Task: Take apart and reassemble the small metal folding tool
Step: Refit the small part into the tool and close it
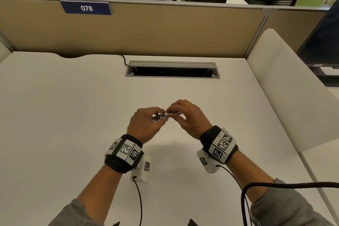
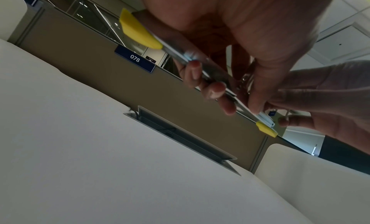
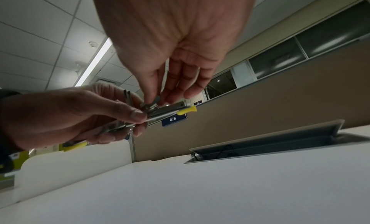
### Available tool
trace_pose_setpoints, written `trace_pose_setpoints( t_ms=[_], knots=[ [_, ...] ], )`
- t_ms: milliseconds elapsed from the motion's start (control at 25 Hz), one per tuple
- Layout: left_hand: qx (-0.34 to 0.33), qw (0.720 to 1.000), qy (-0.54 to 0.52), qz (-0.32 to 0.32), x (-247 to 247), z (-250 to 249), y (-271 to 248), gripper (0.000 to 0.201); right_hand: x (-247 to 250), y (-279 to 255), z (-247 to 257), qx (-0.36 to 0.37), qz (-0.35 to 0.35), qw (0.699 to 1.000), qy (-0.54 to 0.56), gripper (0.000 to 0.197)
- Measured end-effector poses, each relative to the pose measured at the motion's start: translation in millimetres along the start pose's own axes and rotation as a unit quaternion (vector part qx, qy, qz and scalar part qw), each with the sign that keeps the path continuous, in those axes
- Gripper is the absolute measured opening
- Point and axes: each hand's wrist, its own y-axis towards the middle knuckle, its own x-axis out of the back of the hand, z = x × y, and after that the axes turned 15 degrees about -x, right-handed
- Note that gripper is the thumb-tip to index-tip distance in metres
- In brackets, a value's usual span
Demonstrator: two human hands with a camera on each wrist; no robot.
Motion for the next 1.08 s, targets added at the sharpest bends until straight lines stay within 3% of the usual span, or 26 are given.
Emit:
trace_pose_setpoints(
  t_ms=[400, 760, 920, 1080],
  knots=[
    [-0.022, 1.000, -0.022, 0.000, 6, -2, 2, 0.028, 10, -1, 13, 0.004, 0.013, 0.999, -0.041, 0.018],
    [-0.040, 0.999, -0.024, -0.014, 7, -5, 1, 0.032, 14, -5, 15, -0.001, -0.023, 0.999, -0.043, 0.021],
    [-0.032, 0.999, -0.014, -0.024, 9, -6, 1, 0.029, 11, -10, 14, 0.018, -0.059, 0.997, -0.052, 0.021],
    [-0.041, 0.999, 0.000, -0.027, 10, -10, 1, 0.020, 5, -20, 18, 0.041, -0.035, 0.993, -0.105, 0.029]
  ],
)
